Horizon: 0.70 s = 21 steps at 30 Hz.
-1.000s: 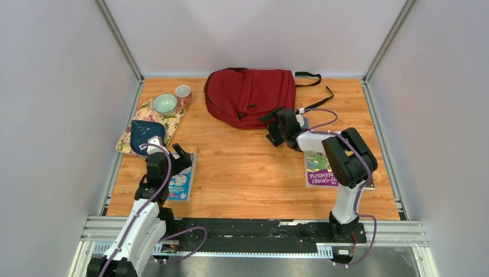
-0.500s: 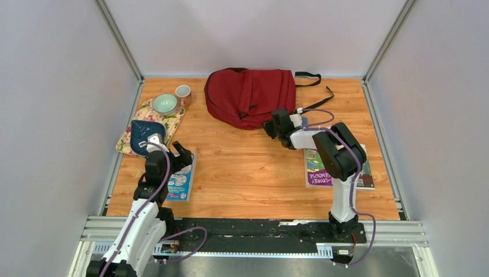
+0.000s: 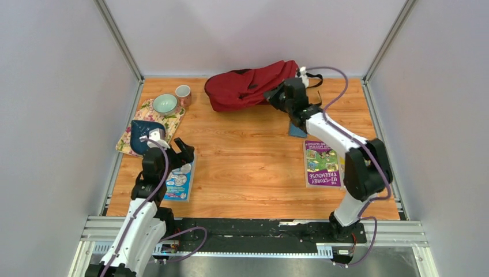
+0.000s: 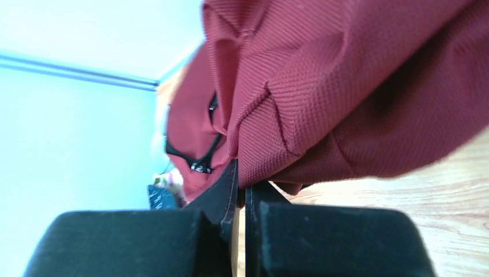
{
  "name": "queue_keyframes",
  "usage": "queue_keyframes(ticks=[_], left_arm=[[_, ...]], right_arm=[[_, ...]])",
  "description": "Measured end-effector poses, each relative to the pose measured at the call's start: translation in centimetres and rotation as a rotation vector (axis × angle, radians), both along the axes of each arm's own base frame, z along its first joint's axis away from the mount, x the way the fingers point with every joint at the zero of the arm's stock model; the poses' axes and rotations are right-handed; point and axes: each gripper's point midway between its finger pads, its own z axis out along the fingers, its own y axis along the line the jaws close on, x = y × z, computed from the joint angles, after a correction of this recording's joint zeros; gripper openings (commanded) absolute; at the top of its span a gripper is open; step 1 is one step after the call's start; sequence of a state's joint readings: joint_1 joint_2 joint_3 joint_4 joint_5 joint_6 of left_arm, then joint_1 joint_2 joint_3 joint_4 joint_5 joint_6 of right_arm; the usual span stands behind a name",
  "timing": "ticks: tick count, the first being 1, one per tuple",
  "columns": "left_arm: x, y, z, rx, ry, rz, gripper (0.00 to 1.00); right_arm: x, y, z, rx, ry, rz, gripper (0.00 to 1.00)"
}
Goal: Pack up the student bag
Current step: Move the student bag to the center of the board.
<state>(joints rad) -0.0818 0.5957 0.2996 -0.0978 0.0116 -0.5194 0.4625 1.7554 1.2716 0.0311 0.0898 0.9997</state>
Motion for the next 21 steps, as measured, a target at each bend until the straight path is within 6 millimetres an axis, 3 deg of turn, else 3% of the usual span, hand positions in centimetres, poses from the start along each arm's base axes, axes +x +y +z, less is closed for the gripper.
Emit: queue_keyframes(ticks=[2, 3, 4, 6, 9, 10, 12, 13, 15, 19, 21], left_arm=[[0.2, -0.5, 1.0, -0.011, -0.01, -0.026, 0.99], [0.5, -0.8, 2.0, -0.015, -0.009, -0.039, 0.99], [0.9, -1.0, 3.3, -0.02, -0.013, -0.048, 0.99], [2.6, -1.5, 8.0, -0.026, -0.03, -0.072, 0.99], [6.9, -2.7, 17.7, -0.045, -0.136, -0.119, 0.98], [8.4, -3.3, 21.3, -0.057, -0.182, -0.148, 0.98], [9.8, -4.6, 25.0, -0.081, -0.257, -0.211, 0.93], [9.8, -5.1, 25.2, -0.094, -0.277, -0.241, 0.93], [8.6, -6.5, 22.5, -0.136, -0.248, -0.315, 0.93], [4.1, -9.4, 11.6, -0.203, -0.037, -0.432, 0.93], [1.1, -12.1, 7.6, -0.195, 0.096, -0.519, 0.93]], right_arm=[[-0.8, -0.2, 3.8, -0.036, -0.066, 0.05, 0.0], [-1.7, -0.7, 6.8, -0.037, -0.116, 0.07, 0.0], [-2.7, -0.9, 8.2, -0.047, -0.136, 0.091, 0.0], [-5.1, -1.7, 10.6, -0.065, -0.155, 0.131, 0.0], [-9.4, -2.9, 10.5, -0.066, -0.117, 0.183, 0.0], [-11.2, -3.5, 9.1, -0.062, -0.077, 0.197, 0.0], [-13.8, -4.4, 5.8, -0.069, 0.008, 0.218, 0.0], [-14.9, -4.8, 3.9, -0.078, 0.054, 0.226, 0.0], [-17.2, -5.7, -0.6, -0.106, 0.147, 0.238, 0.0], [-22.8, -8.0, -9.9, -0.156, 0.327, 0.251, 0.01], [-25.3, -9.1, -12.5, -0.17, 0.4, 0.252, 0.01]])
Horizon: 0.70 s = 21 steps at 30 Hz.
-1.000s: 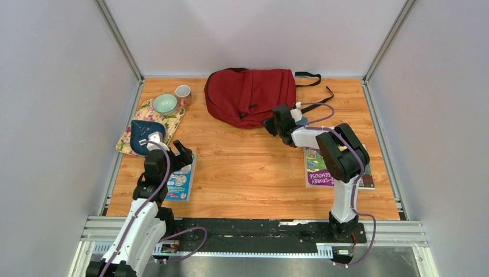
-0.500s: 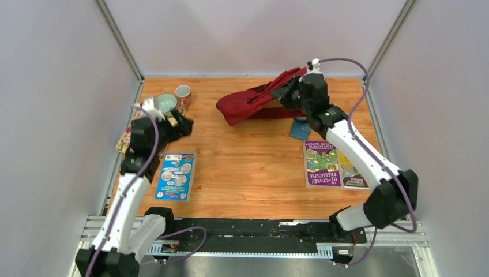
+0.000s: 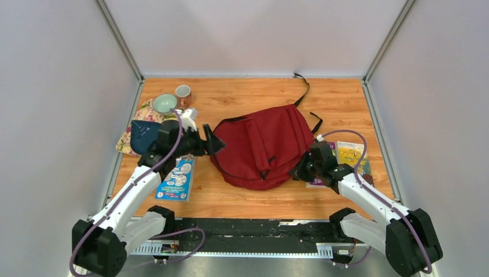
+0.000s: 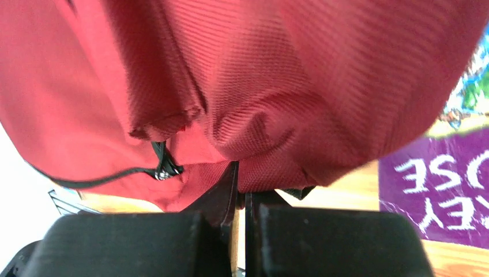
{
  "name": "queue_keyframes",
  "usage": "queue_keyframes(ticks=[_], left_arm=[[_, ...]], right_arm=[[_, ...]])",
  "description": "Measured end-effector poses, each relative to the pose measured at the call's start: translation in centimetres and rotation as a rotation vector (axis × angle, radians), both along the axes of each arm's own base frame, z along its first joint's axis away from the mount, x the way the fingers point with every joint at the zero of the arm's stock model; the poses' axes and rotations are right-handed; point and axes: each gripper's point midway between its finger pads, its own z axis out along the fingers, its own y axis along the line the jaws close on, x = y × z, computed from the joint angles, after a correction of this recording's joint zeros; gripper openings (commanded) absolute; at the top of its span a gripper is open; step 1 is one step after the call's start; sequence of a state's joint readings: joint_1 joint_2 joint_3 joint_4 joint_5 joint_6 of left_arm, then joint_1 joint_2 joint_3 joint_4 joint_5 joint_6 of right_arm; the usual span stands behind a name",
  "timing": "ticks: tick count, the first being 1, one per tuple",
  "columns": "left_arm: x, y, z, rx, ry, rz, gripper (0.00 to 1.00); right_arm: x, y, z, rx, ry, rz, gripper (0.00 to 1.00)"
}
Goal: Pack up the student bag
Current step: Move the student bag to the center of the board.
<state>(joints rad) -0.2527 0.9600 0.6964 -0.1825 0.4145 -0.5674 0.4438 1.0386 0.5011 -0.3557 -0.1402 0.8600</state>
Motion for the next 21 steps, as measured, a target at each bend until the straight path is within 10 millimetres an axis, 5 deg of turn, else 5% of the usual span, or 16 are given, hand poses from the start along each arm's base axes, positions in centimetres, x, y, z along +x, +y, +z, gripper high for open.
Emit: queue_keyframes(ticks=[6, 9, 16, 21], left_arm=[[-6.1, -6.5, -0.7, 0.074, -0.016, -0.255, 0.94], [-7.1, -7.9, -1.4, 0.107, -0.016, -0.284, 0.94], [-10.0, -12.0, -7.2, 0.287, 0.103, -0.376, 0.86], [-10.1, -13.0, -10.5, 0.358, 0.185, -0.338, 0.83]], right_arm=[[-2.4, -0.6, -2.1, 0.016, 0.023, 0.003, 0.02], [-2.6, -0.5, -2.7, 0.028, 0.03, -0.001, 0.02], [-2.2, -0.1, -3.0, 0.061, 0.015, -0.015, 0.01], [-2.4, -0.1, -3.1, 0.092, -0.005, -0.03, 0.01]])
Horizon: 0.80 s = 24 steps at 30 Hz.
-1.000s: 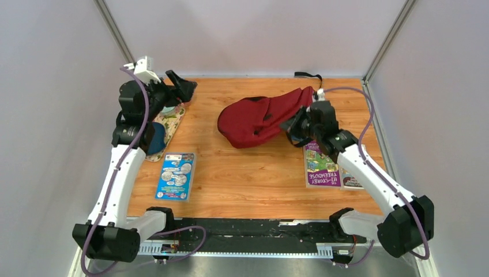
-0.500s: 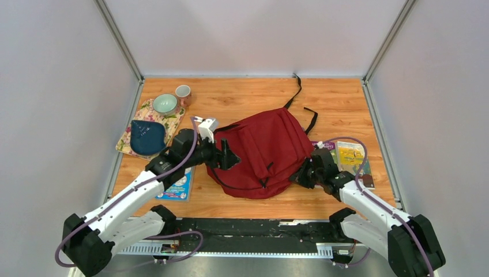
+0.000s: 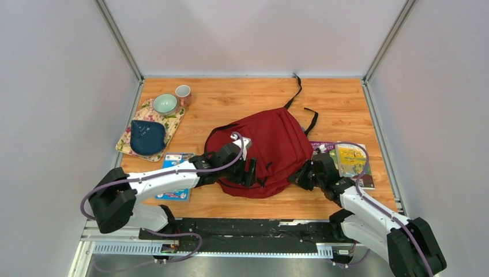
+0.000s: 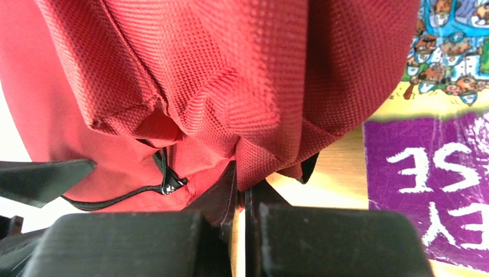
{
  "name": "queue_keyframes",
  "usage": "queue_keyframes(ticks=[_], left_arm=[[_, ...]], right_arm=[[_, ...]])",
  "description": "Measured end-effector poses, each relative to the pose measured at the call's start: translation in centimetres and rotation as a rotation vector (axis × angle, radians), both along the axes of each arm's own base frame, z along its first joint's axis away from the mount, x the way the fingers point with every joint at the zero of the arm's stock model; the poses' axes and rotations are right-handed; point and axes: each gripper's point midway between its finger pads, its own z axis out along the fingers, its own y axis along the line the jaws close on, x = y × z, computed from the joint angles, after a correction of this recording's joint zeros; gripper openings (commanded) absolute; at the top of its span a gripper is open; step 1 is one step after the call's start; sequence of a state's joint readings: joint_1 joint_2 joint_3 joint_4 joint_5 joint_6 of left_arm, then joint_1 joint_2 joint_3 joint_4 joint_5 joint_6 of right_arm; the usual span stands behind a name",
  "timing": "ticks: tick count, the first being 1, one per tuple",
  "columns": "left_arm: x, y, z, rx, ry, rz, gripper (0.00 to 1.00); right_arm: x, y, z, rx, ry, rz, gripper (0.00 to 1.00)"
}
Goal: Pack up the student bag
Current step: Move the student bag to the center of the board, then unzip the student bag at the center of the board.
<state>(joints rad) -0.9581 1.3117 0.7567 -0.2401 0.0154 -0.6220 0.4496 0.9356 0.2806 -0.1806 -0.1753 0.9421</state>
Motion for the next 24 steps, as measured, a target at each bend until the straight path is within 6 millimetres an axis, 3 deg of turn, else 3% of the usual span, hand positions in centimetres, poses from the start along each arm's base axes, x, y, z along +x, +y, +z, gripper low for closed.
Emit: queue_keyframes(ticks=[6, 12, 16, 21, 24], left_arm=[[0.5, -1.0, -1.8, 0.027, 0.022, 0.036, 0.8], [0.1, -4.8, -1.8, 0.025, 0.017, -0.023, 0.76], [-0.1, -6.4, -2.2, 0.03, 0.023, -0.049, 0.67], [-0.4, -6.2, -3.8, 0.073, 0.048, -0.053, 0.63], [-0.5, -6.0, -4.5, 0.093, 0.059, -0.054, 0.54]], right_arm=[[-0.5, 0.0, 0.1, 0.028, -0.028, 0.002, 0.01], [-0.6, 0.0, 0.2, 0.035, -0.032, 0.008, 0.01], [-0.6, 0.1, 0.2, 0.035, -0.032, 0.009, 0.01], [-0.7, 0.1, 0.3, 0.036, -0.033, 0.01, 0.01], [-0.7, 0.1, 0.3, 0.036, -0.034, 0.013, 0.0]])
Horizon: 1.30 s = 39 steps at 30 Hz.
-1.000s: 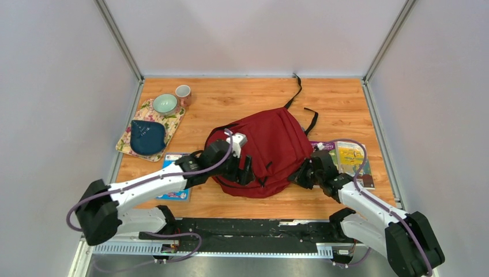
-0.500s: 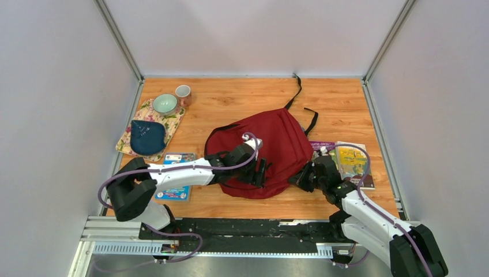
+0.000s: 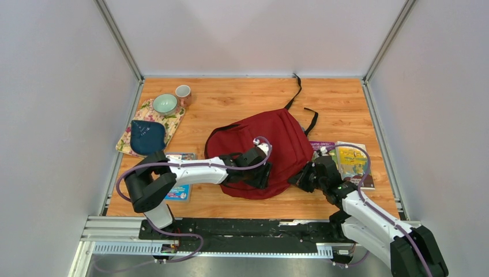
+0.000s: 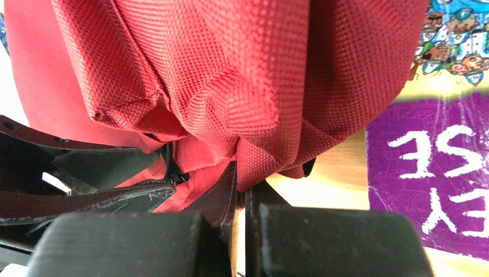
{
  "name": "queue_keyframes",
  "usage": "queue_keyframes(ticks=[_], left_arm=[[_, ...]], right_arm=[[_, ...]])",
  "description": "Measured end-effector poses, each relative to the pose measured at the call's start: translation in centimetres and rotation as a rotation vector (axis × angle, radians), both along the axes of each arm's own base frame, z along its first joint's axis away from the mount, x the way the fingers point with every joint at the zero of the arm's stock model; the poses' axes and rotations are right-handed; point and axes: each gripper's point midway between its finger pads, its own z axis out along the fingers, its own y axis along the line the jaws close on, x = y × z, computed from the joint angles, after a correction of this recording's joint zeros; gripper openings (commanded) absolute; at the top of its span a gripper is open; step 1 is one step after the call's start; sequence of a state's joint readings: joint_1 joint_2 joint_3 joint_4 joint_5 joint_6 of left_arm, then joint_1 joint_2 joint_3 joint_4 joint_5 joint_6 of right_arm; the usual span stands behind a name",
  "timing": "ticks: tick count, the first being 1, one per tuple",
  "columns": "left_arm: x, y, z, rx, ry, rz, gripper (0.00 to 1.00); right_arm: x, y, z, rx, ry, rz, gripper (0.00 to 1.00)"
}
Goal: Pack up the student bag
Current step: Unzip the student bag at the center of the board.
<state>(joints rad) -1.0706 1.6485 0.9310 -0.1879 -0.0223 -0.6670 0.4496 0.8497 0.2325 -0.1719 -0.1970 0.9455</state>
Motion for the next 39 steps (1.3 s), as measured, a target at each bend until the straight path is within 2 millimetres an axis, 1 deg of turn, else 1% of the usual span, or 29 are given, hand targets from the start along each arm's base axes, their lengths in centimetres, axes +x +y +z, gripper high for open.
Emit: queue_keyframes(ticks=[4, 7, 9, 17, 22, 31, 32, 33, 34, 39], left_arm=[[0.0, -0.2, -0.3, 0.019, 0.009, -0.003, 0.51], [0.1, -0.4, -0.3, 0.027, 0.012, -0.006, 0.5], [0.0, -0.6, -0.3, 0.029, 0.012, -0.008, 0.48], [0.0, -0.5, -0.9, 0.06, 0.025, -0.008, 0.44], [-0.1, -0.3, -1.0, 0.071, 0.028, -0.01, 0.31], [-0.2, -0.3, -1.0, 0.074, 0.031, -0.026, 0.12], [-0.4, -0.4, -1.0, 0.069, 0.037, -0.032, 0.1], [-0.5, -0.5, -1.0, 0.064, 0.04, -0.038, 0.03], [-0.6, -0.6, -0.9, 0.058, 0.043, -0.042, 0.0], [-0.9, -1.4, -0.5, 0.021, 0.057, -0.069, 0.0]], right_arm=[[-0.1, 0.0, -0.1, -0.003, 0.004, 0.001, 0.0], [-0.1, -0.1, -0.1, -0.006, 0.005, 0.001, 0.0], [-0.2, -0.1, -0.1, -0.006, 0.005, 0.002, 0.0], [-0.2, -0.2, 0.0, -0.012, 0.004, 0.003, 0.0], [-0.3, -0.3, 0.0, -0.018, 0.009, 0.003, 0.0], [-0.4, -0.5, -0.1, -0.031, 0.017, 0.001, 0.0], [-0.4, -0.5, 0.0, -0.031, 0.017, 0.001, 0.0], [-0.4, -0.5, 0.0, -0.031, 0.017, 0.001, 0.0], [-0.4, -0.5, 0.0, -0.03, 0.017, 0.001, 0.0], [-0.4, -0.5, 0.1, -0.03, 0.016, 0.001, 0.0]])
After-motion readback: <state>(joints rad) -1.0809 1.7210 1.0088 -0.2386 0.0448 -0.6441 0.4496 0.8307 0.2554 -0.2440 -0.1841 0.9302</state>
